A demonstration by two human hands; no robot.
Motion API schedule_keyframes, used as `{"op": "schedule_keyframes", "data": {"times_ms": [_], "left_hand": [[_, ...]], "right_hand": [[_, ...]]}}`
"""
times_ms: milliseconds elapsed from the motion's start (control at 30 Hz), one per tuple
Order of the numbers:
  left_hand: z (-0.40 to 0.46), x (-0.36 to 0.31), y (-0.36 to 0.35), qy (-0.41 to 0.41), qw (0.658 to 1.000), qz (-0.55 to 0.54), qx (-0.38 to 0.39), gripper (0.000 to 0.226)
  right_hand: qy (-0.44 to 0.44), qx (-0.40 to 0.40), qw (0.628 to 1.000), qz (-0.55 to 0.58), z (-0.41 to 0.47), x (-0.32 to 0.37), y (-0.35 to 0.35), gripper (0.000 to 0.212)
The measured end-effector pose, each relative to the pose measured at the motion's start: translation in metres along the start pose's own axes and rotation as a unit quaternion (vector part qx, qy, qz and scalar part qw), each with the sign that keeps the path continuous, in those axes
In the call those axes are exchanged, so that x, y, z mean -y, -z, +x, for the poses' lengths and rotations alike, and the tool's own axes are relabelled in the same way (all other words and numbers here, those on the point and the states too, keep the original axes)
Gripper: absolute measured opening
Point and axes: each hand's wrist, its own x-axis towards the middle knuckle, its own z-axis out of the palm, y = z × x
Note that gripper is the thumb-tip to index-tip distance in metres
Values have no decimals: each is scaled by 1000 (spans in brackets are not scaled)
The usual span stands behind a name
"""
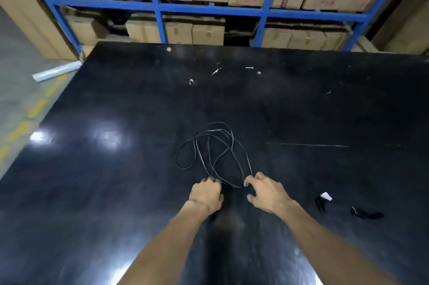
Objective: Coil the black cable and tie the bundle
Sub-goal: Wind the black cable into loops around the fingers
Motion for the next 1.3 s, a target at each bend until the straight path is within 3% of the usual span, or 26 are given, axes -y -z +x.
{"op": "schedule_keyframes", "data": {"times_ms": [167, 300, 467, 500, 567, 633, 700, 800, 900, 933, 1067, 1133, 1233, 1300], "left_hand": [[35, -16, -24, -5, 1000, 4, 25, 33], [52, -9, -41, -23, 1000, -3, -14, 29], [63, 4, -50, -122, 992, 24, -25, 26], [63, 6, -49, -132, 991, 7, -14, 23], [64, 10, -36, -84, 988, -129, 7, 13], [68, 15, -13, 23, 941, -335, 36, 16], [70, 20, 11, 77, 847, -525, 36, 22], [70, 24, 49, 68, 719, -691, -10, 17], [67, 22, 80, 32, 626, -777, -57, 18], [65, 20, 89, 24, 623, -778, -75, 22], [49, 22, 118, 43, 668, -731, -134, 24], [39, 26, 129, 28, 654, -750, -97, 20], [29, 31, 140, -41, 637, -769, -15, 46], [21, 31, 148, -95, 599, -794, 35, 57]], "right_hand": [[18, 27, 999, 5, 36, -12, -24, 37], [22, 16, 999, 32, 57, -21, -31, 29], [33, -16, 999, 30, 73, -34, -27, 19], [29, -28, 999, 16, 76, -37, -24, 18], [-3, -61, 998, -3, 82, -41, -14, 18], [-41, -94, 994, 29, 87, -45, -1, 22], [-47, -137, 983, 110, 89, -44, 9, 26], [12, -183, 948, 258, 87, -30, 18, 31], [105, -123, 904, 396, 79, -3, 25, 31], [122, -110, 893, 419, 75, 7, 27, 28], [114, -141, 848, 498, 56, 36, 43, 12], [132, -142, 840, 507, 43, 42, 52, 17], [185, -127, 839, 495, 19, 49, 62, 21], [208, -123, 835, 494, 6, 51, 65, 20]]}}
